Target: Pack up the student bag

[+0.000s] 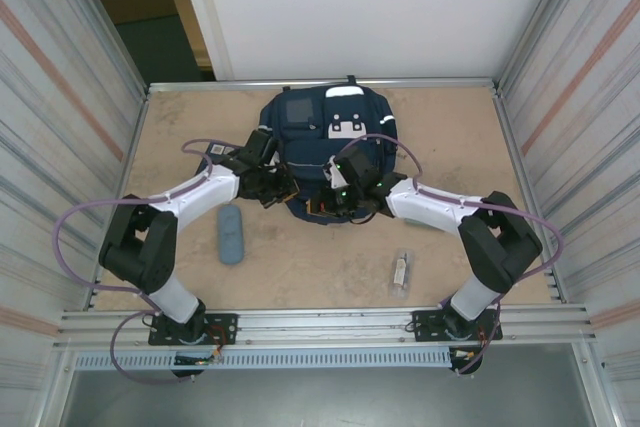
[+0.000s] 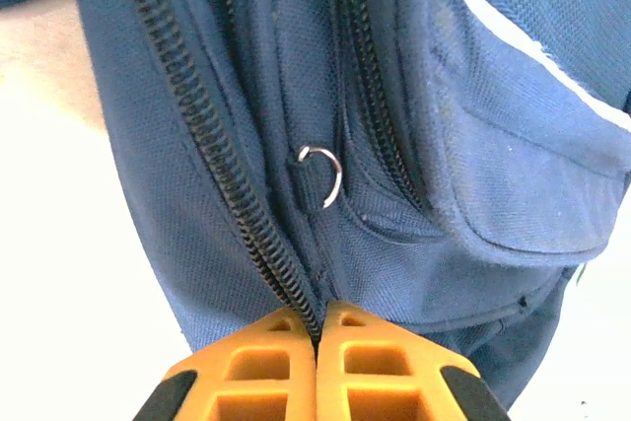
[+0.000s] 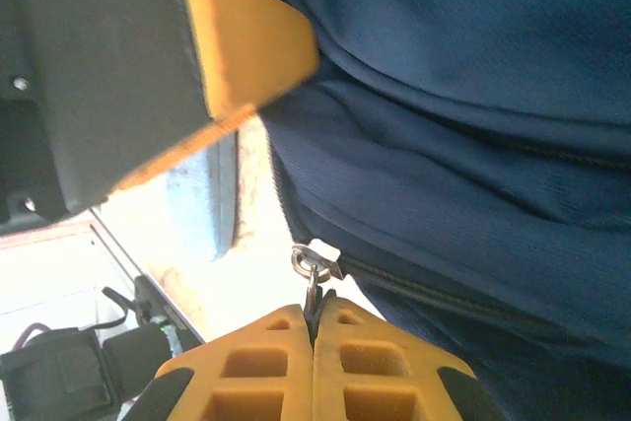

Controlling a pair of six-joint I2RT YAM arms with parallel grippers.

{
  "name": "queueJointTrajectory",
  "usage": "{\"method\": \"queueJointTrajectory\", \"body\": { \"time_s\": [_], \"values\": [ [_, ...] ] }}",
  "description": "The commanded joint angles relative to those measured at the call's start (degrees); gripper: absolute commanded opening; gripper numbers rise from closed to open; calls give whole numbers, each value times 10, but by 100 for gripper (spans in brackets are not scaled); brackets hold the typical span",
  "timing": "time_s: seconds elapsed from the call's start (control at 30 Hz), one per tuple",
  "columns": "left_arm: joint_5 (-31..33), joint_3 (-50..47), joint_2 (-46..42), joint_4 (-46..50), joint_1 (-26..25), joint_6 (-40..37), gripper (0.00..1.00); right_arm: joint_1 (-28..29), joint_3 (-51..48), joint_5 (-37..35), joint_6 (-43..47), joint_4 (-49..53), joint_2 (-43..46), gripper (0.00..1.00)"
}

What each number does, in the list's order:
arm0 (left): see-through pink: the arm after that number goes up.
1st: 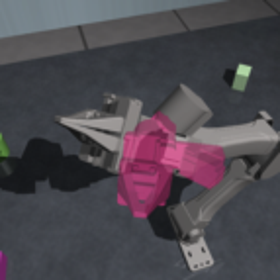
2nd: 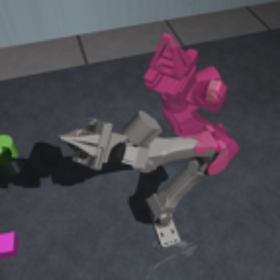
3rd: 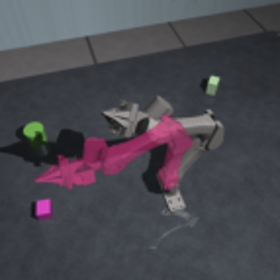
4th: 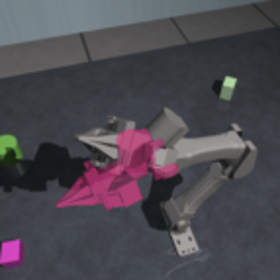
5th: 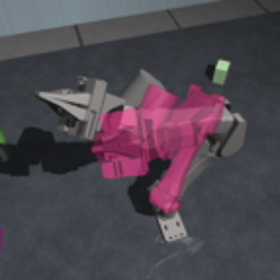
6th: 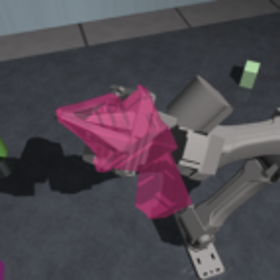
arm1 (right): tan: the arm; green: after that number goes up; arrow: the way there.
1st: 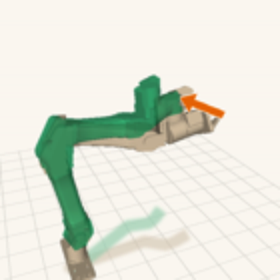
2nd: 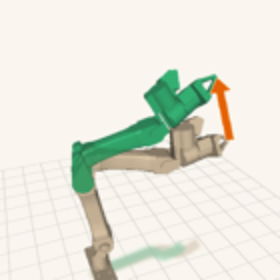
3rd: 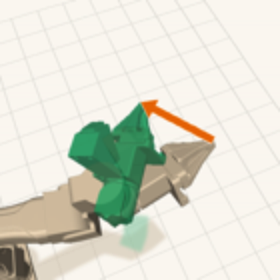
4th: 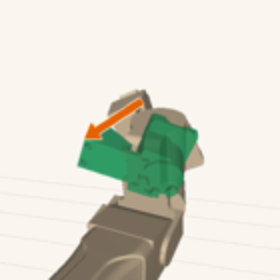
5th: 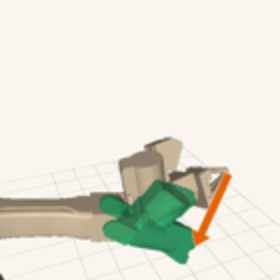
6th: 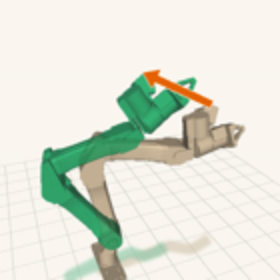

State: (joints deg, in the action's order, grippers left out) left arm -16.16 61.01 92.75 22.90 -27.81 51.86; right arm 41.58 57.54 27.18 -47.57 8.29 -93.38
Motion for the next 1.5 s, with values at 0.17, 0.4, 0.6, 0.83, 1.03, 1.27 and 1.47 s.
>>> {"method": "queueJointTrajectory", "body": {
  "time_s": [0.17,0.4,0.6,0.83,1.03,1.27,1.47],
  "values": [
    [-8,9,29,-28,69,-95,0,-138,-32,138,55,189,44,0],
    [-20,51,50,-13,99,-178,11,-211,-47,168,119,240,42,0],
    [-17,39,17,2,106,-170,37,-170,-16,159,131,218,28,11],
    [-39,-3,-51,33,70,-100,50,-145,13,55,178,178,43,55],
    [40,-1,-70,25,14,-10,54,-127,23,56,142,88,-12,55],
    [61,-34,-52,-25,-16,46,54,-89,62,-5,143,54,-80,45],
    [49,-38,-24,-37,-27,42,53,-71,74,-46,155,46,-99,25]
  ]
}}
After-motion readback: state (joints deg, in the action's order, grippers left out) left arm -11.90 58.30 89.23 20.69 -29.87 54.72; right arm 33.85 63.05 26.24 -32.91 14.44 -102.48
